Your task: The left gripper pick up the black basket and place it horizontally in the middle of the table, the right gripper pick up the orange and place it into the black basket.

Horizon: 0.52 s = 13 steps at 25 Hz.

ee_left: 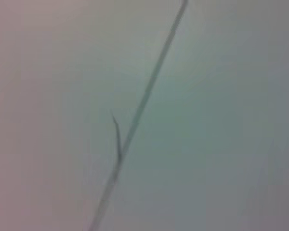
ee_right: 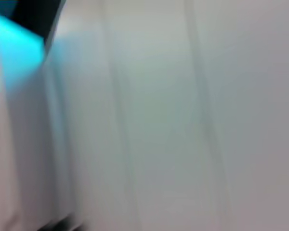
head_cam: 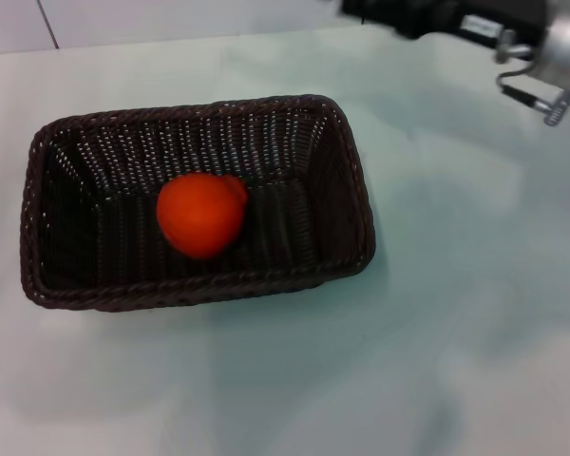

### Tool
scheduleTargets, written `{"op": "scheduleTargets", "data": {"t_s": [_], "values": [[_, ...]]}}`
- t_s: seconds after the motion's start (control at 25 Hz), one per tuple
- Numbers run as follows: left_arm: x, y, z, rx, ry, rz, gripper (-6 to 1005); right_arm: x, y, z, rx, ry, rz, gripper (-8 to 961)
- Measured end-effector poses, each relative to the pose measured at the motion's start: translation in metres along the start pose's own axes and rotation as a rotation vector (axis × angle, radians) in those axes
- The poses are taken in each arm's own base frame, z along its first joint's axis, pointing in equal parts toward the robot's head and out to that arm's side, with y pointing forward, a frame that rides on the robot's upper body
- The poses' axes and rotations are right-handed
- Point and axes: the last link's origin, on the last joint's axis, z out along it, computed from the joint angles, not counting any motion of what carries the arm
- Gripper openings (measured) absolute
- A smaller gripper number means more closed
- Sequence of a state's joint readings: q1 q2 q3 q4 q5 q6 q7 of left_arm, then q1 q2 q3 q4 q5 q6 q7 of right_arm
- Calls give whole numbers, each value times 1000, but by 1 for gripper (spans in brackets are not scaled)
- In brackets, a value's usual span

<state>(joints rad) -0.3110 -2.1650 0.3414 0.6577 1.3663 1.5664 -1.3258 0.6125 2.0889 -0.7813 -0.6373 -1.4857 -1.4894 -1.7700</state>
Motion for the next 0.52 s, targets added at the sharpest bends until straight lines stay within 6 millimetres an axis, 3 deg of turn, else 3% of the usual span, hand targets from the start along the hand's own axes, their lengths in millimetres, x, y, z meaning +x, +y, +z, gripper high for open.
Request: {"op": "scheduleTargets", "data": {"t_s": [0.24,0.52], "values": [[-8,1,-29,139,218,206,900,-27,10,-63,-393,362,-164,784],[-22,10,-45,295,323,466,900,-44,22,-117,-846,503,-249,784]]}}
